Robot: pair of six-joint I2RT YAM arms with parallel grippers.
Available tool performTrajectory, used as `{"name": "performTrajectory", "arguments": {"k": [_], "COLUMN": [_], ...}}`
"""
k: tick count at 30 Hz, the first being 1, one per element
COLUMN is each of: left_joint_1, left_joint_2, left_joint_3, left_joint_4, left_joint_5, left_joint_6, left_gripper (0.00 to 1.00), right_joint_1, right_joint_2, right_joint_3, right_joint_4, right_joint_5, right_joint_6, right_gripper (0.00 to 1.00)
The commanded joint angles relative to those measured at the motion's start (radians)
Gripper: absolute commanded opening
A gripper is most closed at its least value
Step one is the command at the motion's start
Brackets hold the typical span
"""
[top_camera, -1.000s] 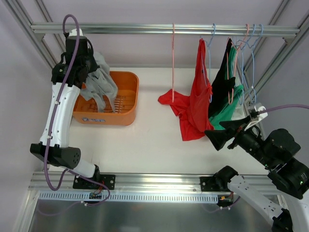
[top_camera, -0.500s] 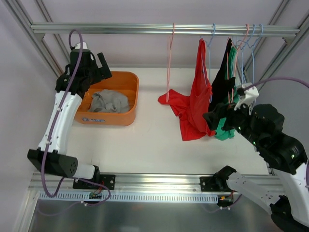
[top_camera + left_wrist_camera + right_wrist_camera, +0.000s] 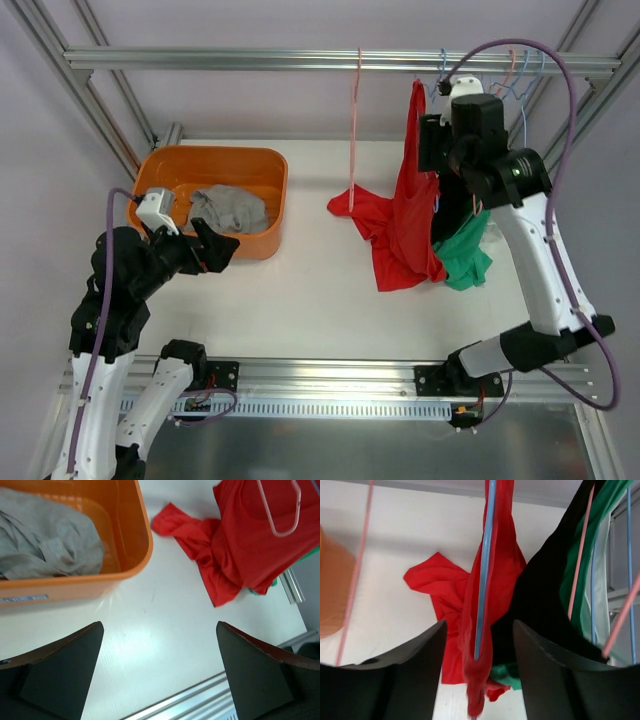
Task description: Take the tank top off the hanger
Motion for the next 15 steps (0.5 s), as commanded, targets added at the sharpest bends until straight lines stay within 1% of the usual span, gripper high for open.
{"name": "performTrajectory", "arguments": {"k": [1, 2, 3, 4, 5, 7, 8, 9, 14, 15], "left_joint_1": [-0.002, -0.002, -0.002, -0.002, -0.002, -0.002, -0.002, -0.002, -0.002, -0.002], "left_joint_2": [-0.027, -0.036, -0.035, -0.035, -0.032, -0.035, -0.038, -0.039, -0.041, -0.036], "left_joint_3": [-0.054, -0.06, -0.065, -0.065, -0.065, -0.066, -0.066, -0.063, -0.023, 0.003], "left_joint_4": [0.001, 0.001, -0.002, -0.017, -0.022, -0.027, -0.033, -0.034, -0.038, -0.039], "left_joint_5": [0.12, 0.129, 0.138, 0.145, 0.145, 0.143, 0.143, 0.146, 0.192, 0.221], "left_joint_6": [0.032, 0.046, 0.057, 0.067, 0.078, 0.081, 0.08, 0.078, 0.057, 0.055], "left_gripper": [0.99, 0.99, 0.99, 0.99, 0.99, 0.99, 0.99, 0.99, 0.99, 0.99], "right_joint_1": [-0.056, -0.064, -0.064, -0.066, -0.066, -0.069, -0.069, -0.069, -0.069, -0.069], "right_joint_2": [0.098, 0.117, 0.133, 0.154, 0.162, 0.171, 0.176, 0.168, 0.078, 0.041], "right_joint_3": [0.114, 0.151, 0.162, 0.171, 0.177, 0.179, 0.182, 0.174, 0.127, 0.119], "right_joint_4": [0.016, 0.018, 0.024, 0.029, 0.033, 0.049, 0.049, 0.052, 0.092, 0.107], "right_joint_5": [-0.04, -0.069, -0.071, -0.073, -0.065, -0.06, -0.05, -0.054, -0.106, -0.118], "right_joint_6": [-0.036, -0.036, -0.039, -0.041, -0.041, -0.042, -0.036, -0.016, 0.057, 0.064], "right_gripper": [0.53, 0.47, 0.36, 0.33, 0.32, 0.22, 0.13, 0.0, 0.0, 0.0]}}
